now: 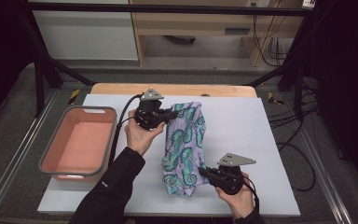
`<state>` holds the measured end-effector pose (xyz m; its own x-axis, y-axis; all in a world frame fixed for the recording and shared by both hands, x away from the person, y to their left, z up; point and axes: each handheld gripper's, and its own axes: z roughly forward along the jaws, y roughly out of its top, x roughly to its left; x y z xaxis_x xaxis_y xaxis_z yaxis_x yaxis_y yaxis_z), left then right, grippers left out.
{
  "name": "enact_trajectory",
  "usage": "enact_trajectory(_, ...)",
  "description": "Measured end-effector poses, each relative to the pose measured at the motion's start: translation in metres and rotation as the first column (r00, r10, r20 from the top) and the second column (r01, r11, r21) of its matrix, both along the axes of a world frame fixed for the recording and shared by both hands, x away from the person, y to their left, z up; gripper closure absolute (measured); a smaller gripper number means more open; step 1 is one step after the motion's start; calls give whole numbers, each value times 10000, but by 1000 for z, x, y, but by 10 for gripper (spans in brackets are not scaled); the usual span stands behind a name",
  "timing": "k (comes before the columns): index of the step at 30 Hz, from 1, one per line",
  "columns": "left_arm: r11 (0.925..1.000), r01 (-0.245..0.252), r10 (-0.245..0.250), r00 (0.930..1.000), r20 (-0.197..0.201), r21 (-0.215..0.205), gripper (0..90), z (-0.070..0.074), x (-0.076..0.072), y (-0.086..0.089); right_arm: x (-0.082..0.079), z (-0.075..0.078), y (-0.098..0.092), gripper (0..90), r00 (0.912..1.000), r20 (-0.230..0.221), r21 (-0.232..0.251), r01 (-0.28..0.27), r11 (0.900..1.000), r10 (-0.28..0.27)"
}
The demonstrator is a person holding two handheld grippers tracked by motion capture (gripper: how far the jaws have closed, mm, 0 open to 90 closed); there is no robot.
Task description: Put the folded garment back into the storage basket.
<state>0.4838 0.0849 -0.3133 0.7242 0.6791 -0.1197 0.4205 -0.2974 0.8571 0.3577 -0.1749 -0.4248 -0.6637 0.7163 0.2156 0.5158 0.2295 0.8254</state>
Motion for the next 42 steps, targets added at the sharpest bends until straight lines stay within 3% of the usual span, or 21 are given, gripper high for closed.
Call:
enact_trajectory(17,9999,-162,161,9995,260,13,811,32,-3,30,4,24,28,869,9968,637,301,-505,9983,485)
enact_trajectory(29,9988,-142,120,9989,448,479,812,47,-4,55,4,29,56,869,9921,1043,574,-753,9955,690)
enact_trajectory(42,9972,-303,271,9985,481,679,811,67,-4,89,3,38,91,869,9836,1489,947,-1170,9886,1021)
